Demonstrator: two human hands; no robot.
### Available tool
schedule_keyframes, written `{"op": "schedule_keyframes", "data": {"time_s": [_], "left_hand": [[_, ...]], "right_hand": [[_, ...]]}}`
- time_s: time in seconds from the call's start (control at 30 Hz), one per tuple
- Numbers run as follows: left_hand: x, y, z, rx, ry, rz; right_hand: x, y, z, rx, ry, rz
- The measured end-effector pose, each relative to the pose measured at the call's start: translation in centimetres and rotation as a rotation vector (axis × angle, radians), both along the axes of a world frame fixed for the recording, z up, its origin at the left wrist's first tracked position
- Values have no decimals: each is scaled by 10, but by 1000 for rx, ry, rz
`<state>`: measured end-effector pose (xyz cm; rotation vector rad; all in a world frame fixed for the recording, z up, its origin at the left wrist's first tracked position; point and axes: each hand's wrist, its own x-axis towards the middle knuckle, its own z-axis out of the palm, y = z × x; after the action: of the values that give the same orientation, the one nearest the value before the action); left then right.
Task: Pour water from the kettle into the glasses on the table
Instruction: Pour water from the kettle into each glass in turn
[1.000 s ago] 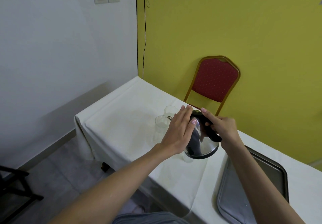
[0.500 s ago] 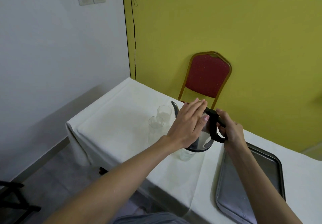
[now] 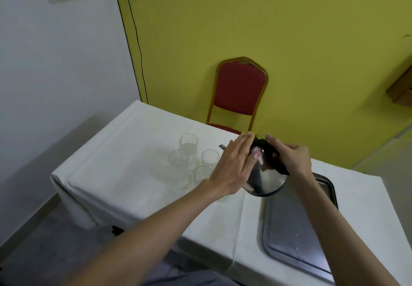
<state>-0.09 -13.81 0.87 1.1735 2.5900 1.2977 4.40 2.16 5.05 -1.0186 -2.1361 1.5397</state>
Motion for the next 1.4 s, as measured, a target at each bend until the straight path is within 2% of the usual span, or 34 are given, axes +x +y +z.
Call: {"op": "schedule_keyframes", "data": {"time_s": [0.2,0.53,1.4], "left_hand": [[-2,0,-16,-62,-121,-33],[-7,-6,-27,-72,-190,-25],[-10,-14,-32,-19,-312,16]], "right_hand": [[-1,-9,-1,138,-99,11],[-5,-20,-3,262,-166,32],[-21,-29,-3,422,-213,75]]}}
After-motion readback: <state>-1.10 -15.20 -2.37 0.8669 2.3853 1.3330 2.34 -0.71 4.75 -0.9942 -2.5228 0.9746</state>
